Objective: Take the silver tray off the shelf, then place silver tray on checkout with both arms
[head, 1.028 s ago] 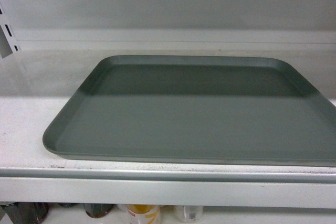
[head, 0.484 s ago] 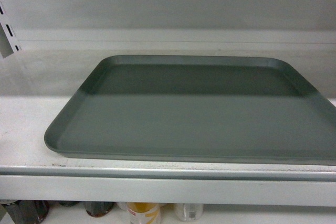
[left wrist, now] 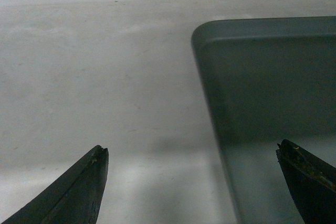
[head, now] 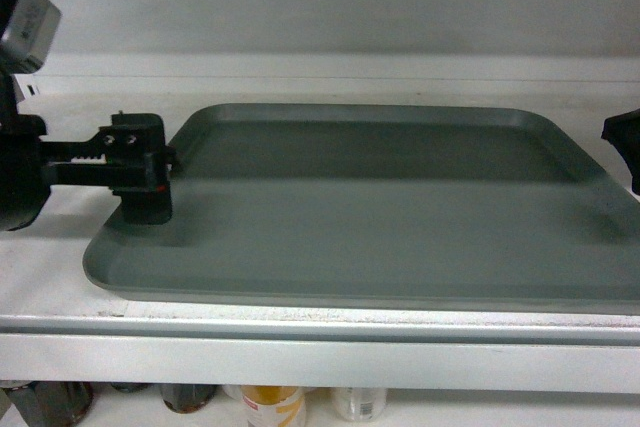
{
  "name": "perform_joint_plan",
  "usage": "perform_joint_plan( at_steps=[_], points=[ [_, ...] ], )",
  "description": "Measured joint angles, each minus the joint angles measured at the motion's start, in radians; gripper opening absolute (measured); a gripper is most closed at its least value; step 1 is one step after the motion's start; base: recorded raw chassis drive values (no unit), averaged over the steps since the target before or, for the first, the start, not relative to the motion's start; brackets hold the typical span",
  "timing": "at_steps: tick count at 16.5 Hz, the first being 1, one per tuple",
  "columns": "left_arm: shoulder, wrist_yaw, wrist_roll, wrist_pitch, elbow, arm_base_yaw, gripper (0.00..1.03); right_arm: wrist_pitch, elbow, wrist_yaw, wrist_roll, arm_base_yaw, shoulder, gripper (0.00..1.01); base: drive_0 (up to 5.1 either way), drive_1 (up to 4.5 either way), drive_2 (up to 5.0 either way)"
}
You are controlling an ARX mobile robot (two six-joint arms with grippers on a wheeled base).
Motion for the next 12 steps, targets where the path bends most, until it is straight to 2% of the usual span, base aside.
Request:
perform_joint_plan(
  at_steps=[4,9,10,12],
  points=[
    [0.06,-0.015,-0.001,-0.059,0.056,-0.031,0.98,-0.103,0.05,-0.005,0.0,0.006,0.069,0.98,0.0,0.0,0.0],
    [0.095,-0.034,-0.002,-0.061,0.079,-0.042,0.98,-0.124,0.079,0.034,0.011,0.021,0.129,0.98,0.0,0.0,0.0],
    [0.097,-0.034,-0.002,-0.06,0.079,-0.044,0.92,-0.124,0.086,0.036,0.02,0.023,0.14,0.88,0.0,0.0,0.0],
    [0.113,-0.033,-0.005,-0.043,0.083,-0.049,0.7,-0.116,0.095,0.045,0.027,0.034,0.154,0.66,0.0,0.0,0.0]
  ],
)
